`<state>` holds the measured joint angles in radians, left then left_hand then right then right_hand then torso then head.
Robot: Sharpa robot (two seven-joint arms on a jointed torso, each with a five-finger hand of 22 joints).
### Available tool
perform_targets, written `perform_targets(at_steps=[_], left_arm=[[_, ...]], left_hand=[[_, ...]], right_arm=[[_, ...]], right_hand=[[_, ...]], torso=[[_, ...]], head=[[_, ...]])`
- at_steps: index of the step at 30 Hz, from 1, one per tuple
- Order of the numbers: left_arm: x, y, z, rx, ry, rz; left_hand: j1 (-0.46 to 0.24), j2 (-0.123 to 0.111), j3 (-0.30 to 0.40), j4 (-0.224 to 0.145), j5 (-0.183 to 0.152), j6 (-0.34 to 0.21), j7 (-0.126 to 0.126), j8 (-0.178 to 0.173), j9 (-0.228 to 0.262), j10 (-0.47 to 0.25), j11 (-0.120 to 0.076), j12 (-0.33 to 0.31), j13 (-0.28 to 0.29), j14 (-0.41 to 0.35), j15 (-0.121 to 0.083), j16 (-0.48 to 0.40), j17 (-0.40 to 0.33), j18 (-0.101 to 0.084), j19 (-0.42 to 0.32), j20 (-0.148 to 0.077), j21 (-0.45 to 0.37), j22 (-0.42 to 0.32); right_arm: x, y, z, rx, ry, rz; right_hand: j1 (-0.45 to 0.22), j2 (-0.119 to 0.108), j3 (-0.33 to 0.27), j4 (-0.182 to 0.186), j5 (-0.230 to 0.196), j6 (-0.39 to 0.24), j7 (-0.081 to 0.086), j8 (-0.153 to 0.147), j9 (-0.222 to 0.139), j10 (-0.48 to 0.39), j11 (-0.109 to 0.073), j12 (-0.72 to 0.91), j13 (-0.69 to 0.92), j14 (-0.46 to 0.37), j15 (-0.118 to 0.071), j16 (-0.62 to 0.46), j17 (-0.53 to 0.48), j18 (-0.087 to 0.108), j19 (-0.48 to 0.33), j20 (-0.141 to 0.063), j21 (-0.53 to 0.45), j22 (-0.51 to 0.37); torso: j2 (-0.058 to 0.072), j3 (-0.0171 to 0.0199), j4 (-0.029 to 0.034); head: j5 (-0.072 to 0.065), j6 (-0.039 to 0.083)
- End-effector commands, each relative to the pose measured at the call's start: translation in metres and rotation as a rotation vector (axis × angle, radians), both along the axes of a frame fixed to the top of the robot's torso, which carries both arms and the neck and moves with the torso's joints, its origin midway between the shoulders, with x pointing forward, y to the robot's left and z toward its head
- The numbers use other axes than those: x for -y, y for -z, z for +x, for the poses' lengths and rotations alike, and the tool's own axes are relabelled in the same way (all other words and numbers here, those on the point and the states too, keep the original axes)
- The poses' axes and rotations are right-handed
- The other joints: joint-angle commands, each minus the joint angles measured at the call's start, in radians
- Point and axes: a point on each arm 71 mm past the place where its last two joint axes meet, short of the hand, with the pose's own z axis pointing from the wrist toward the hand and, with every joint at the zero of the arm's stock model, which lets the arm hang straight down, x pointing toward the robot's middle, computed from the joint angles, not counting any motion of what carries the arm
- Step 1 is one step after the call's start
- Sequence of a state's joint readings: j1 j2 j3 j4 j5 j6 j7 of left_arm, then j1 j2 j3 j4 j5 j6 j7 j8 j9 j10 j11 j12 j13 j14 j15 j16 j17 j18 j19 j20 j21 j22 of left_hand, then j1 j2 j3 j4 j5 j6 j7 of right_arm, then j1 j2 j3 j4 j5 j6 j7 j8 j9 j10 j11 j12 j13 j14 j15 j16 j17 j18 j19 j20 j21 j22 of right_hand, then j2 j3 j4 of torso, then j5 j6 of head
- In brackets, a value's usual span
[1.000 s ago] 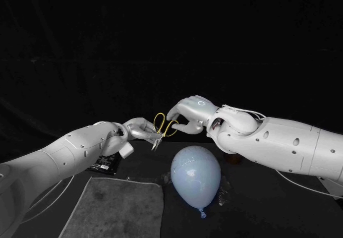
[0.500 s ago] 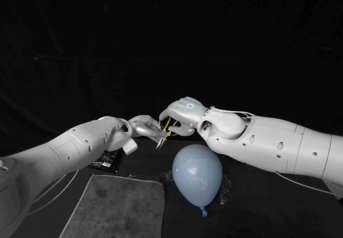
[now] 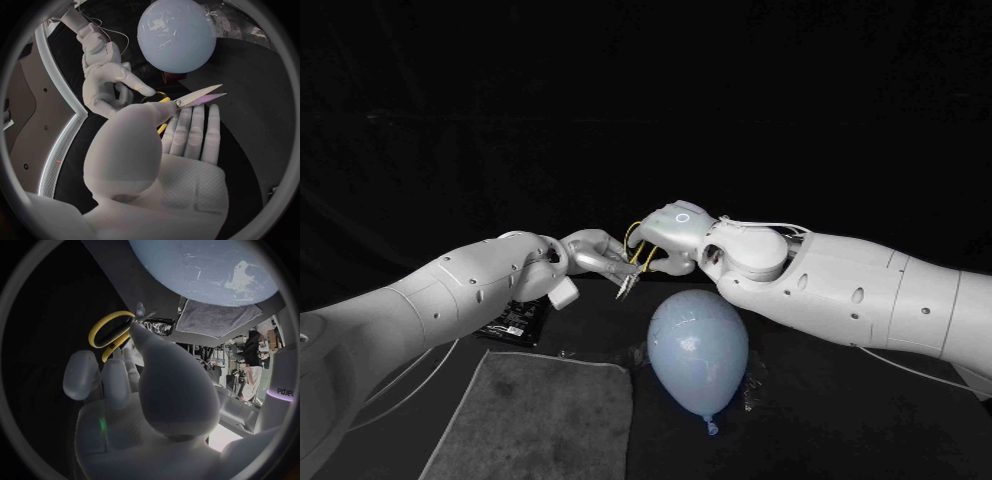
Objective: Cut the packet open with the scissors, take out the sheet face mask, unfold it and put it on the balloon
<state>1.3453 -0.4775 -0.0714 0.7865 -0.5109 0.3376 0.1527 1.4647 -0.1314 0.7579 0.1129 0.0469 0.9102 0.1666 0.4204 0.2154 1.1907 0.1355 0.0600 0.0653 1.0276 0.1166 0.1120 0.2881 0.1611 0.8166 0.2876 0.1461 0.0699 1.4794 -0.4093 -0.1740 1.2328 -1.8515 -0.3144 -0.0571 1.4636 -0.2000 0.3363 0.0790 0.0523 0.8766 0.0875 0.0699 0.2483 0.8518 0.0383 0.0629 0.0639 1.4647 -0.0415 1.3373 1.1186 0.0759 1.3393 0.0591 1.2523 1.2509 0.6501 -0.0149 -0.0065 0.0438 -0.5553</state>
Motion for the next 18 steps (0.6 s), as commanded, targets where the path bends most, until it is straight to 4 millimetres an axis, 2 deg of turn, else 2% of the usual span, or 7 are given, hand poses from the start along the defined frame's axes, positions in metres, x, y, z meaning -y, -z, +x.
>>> perform_targets(at_steps=[1,8,18], left_arm=[[0.0042,-0.0029,-0.0014,0.012,0.028,-0.003],[0.006,-0.0027,-0.0033,0.015,0.043,0.008],[0.0064,-0.0026,-0.0061,0.018,0.06,0.024]], left_hand=[[-0.004,0.011,0.012,-0.006,0.003,0.004,0.001,0.002,0.29,0.017,-0.009,0.004,0.001,0.006,-0.001,-0.006,0.001,0.016,0.008,0.001,0.006,0.001],[-0.005,0.01,0.013,-0.007,0.003,0.004,0.001,0.003,0.291,0.017,-0.009,0.004,0.001,0.006,-0.001,-0.006,0.001,0.016,0.008,0.001,0.007,0.001],[-0.006,0.01,0.015,-0.008,0.003,0.004,0.001,0.003,0.292,0.018,-0.009,0.004,0.001,0.006,-0.001,-0.006,0.002,0.016,0.008,0.001,0.007,0.001]], right_arm=[[0.0025,0.0028,0.0035,0.007,0.042,-0.057],[0.0059,0.0026,0.007,0.021,0.064,-0.062],[0.0039,0.0038,0.0095,0.011,0.084,-0.079]], right_hand=[[0.001,0.011,-0.009,0.0,-0.001,0.004,-0.002,0.008,0.001,0.013,0.001,0.007,0.002,0.04,-0.004,0.007,0.004,0.011,0.008,0.001,0.005,0.005],[0.002,0.031,0.006,0.007,-0.001,0.028,0.008,0.02,0.005,0.061,0.012,0.014,0.003,0.043,0.003,0.021,0.017,0.008,0.019,0.003,0.015,0.02],[-0.005,0.035,0.029,0.01,-0.001,0.04,0.015,0.024,0.005,0.096,0.016,0.016,0.003,0.043,0.006,0.028,0.022,0.007,0.023,0.005,0.018,0.028]], torso=[[-0.001,0.0008,-0.0001],[0.0,-0.0002,-0.0008],[0.0,-0.0013,0.0003]], head=[[-0.001,0.004],[0.001,0.003],[-0.002,-0.001]])
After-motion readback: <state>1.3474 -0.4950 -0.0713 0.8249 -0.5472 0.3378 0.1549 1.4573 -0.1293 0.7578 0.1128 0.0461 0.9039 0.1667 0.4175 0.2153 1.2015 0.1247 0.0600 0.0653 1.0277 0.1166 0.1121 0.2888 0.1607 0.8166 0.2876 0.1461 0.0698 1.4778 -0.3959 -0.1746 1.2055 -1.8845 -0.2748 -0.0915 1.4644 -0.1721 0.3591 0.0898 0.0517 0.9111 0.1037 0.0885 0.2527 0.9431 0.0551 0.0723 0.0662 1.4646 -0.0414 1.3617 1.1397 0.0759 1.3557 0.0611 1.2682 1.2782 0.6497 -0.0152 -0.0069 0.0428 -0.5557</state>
